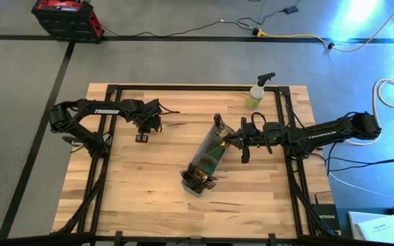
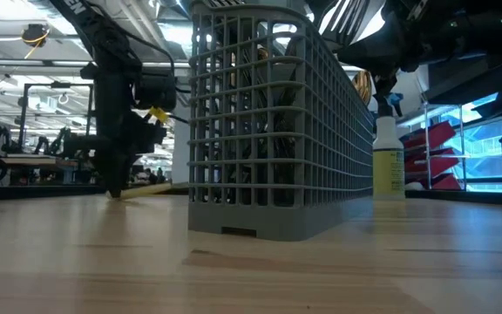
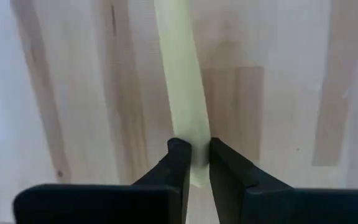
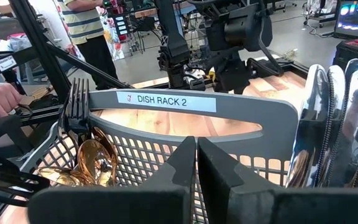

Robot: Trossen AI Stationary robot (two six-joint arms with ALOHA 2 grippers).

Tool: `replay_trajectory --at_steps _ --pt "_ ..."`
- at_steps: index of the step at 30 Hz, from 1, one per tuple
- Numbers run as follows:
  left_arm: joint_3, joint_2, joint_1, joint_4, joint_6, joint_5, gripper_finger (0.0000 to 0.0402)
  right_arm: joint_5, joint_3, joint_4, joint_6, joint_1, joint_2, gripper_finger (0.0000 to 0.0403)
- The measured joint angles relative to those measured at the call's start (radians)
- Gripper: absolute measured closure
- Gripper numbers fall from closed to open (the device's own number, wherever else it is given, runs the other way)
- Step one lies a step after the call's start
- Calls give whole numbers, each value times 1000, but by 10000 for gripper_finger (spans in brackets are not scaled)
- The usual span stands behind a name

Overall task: Sort silverware
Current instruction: Put the table knife into the silverware tray

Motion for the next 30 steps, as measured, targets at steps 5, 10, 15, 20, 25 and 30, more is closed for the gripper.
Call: replay_trajectory --at_steps 5,10,15,20,25,30 --pt "28 3 -1 -54 -20 26 394 0 0 0 0 0 0 403" --pt "47 4 -6 -80 -27 27 400 0 0 0 0 0 0 403" --pt "50 4 -6 -78 -34 22 400 0 0 0 0 0 0 403" --pt "50 3 -6 -75 -51 20 400 0 0 0 0 0 0 403" --pt "50 3 -6 -76 -54 20 401 0 0 0 0 0 0 403" --pt "50 3 -6 -77 -57 20 401 0 0 0 0 0 0 403"
